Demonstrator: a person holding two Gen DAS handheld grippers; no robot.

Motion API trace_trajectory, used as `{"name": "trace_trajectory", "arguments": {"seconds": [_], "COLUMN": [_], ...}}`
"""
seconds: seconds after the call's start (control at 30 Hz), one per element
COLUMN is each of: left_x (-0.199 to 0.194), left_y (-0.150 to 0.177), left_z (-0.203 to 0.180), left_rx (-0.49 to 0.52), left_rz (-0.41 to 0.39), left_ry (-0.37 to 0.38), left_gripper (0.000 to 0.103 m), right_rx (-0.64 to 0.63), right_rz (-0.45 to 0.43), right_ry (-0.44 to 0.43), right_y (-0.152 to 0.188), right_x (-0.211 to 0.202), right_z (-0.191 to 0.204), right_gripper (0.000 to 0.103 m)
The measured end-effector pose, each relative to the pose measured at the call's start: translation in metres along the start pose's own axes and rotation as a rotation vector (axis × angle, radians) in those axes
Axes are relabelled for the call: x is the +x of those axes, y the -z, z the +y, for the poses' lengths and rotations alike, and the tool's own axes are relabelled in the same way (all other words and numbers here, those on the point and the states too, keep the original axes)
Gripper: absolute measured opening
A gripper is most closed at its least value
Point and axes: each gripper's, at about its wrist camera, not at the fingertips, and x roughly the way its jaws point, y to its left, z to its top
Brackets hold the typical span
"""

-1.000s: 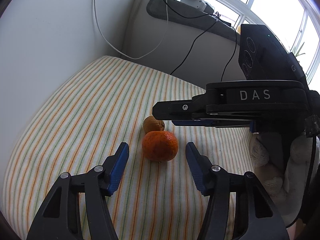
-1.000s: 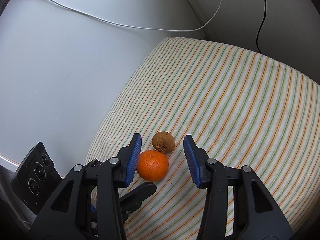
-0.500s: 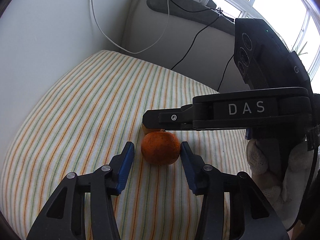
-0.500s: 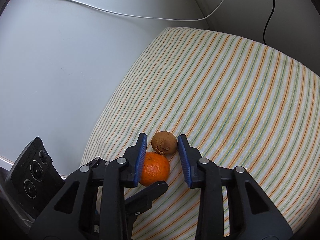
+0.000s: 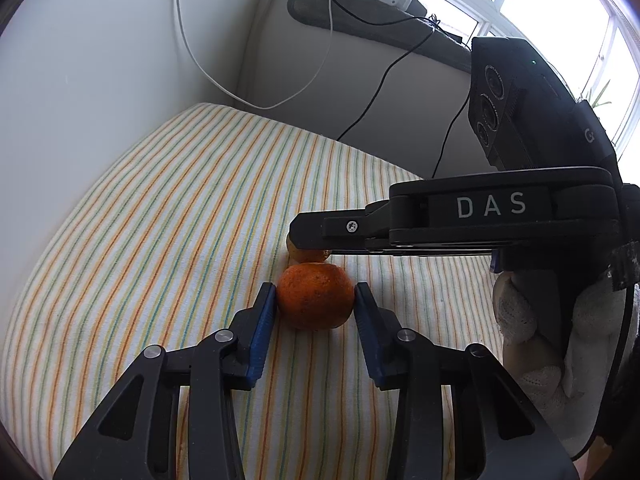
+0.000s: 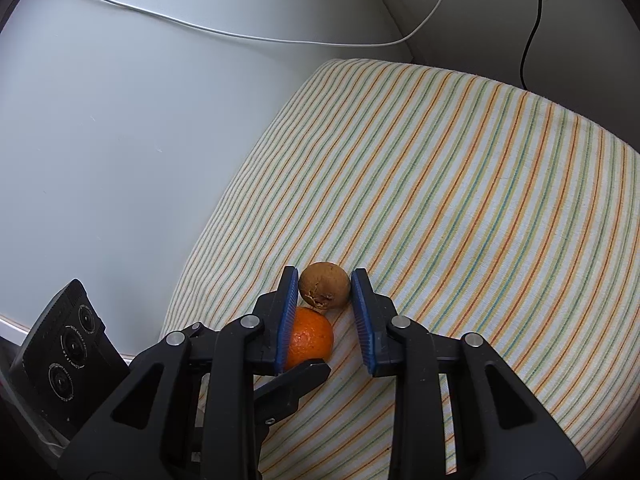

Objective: Organize fruits
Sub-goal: 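Close the left gripper on the mandarin while the right gripper grasps the brown kiwi, then carry the mandarin and kiwi with both grippers over the white plate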

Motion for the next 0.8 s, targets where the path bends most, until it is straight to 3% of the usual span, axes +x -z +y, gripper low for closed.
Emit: {"name": "trace_trajectory", "arguments": {"seconds": [0.8], "left_x": [-0.036], "left_y": [0.006], "left_z": [-0.025], "left_rx": [0.031], "left_rz": [-0.059], "left_ry": [0.019], "left_gripper": [0.038], "right_rx": [-0.035], "right_rz": [-0.105], "right_ry": [0.018], "right_y": [0.032], "right_x": [-0.080], "right_z": [-0.002], "right_gripper": [0.028]}}
